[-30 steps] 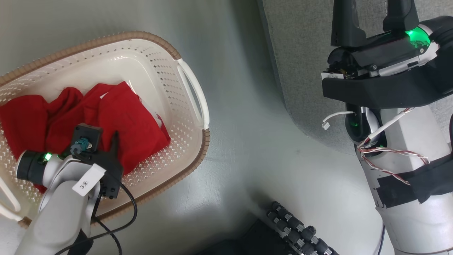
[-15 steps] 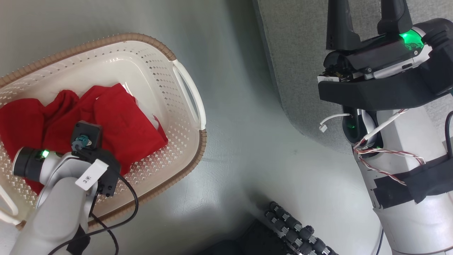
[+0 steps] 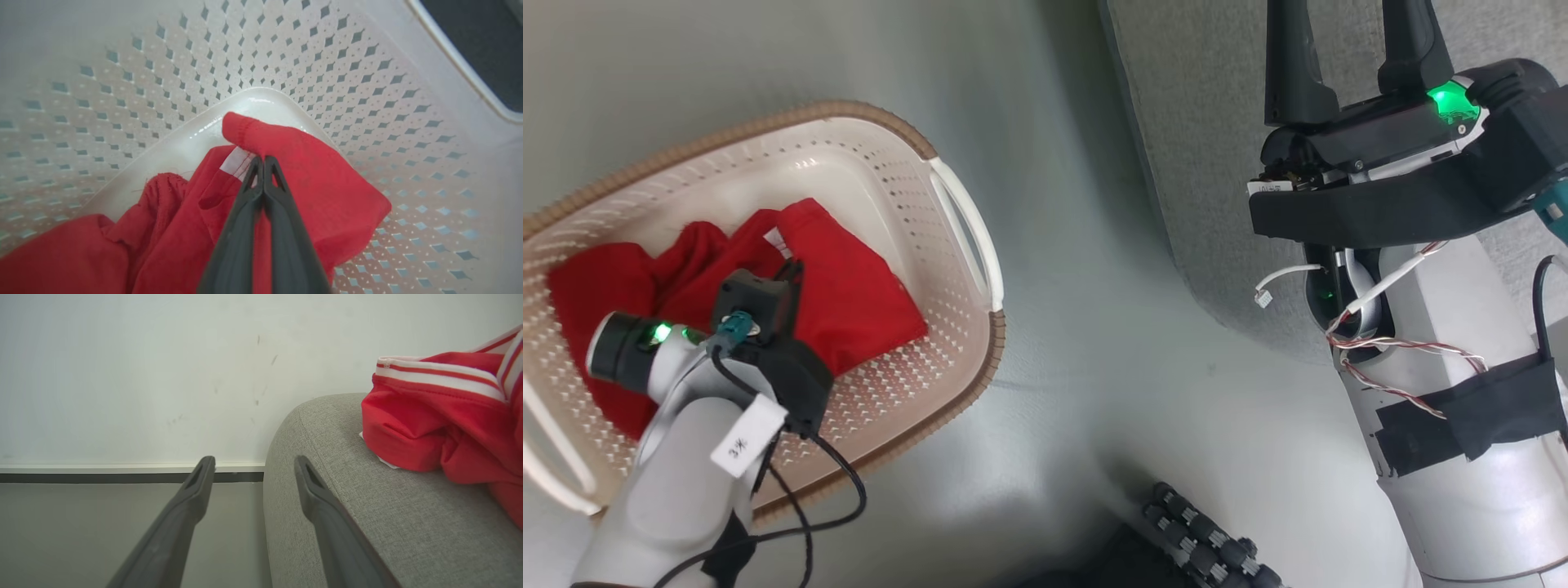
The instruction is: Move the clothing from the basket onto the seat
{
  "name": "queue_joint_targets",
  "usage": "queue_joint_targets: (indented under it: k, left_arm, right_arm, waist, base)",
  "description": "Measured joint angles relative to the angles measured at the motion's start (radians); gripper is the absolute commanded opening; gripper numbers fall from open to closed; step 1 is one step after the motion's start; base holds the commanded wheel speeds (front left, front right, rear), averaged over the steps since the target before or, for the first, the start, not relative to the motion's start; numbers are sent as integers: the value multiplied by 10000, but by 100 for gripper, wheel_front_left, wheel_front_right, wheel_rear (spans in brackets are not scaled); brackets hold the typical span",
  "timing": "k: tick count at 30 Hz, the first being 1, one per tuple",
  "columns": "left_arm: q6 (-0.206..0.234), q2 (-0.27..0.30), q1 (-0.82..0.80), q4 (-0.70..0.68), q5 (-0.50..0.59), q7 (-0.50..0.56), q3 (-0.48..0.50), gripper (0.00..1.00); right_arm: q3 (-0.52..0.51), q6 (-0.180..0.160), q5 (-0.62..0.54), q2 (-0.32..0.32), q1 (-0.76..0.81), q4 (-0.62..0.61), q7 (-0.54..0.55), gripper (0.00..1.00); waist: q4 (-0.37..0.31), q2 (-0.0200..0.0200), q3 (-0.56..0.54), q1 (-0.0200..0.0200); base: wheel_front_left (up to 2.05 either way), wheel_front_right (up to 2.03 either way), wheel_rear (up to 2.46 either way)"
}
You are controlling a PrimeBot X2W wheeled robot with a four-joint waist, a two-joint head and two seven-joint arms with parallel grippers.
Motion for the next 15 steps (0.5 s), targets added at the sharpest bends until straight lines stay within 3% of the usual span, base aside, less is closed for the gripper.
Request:
queue_joint_targets:
  k: [15]
  left_arm:
    - [-169, -694, 853, -974, -451, -1172, -31, 0]
  right_arm:
    - [-136, 167, -412, -17, 734, 1057, 0, 100]
  waist:
    - [768, 0, -1595, -1]
  base:
    - [0, 0, 0]
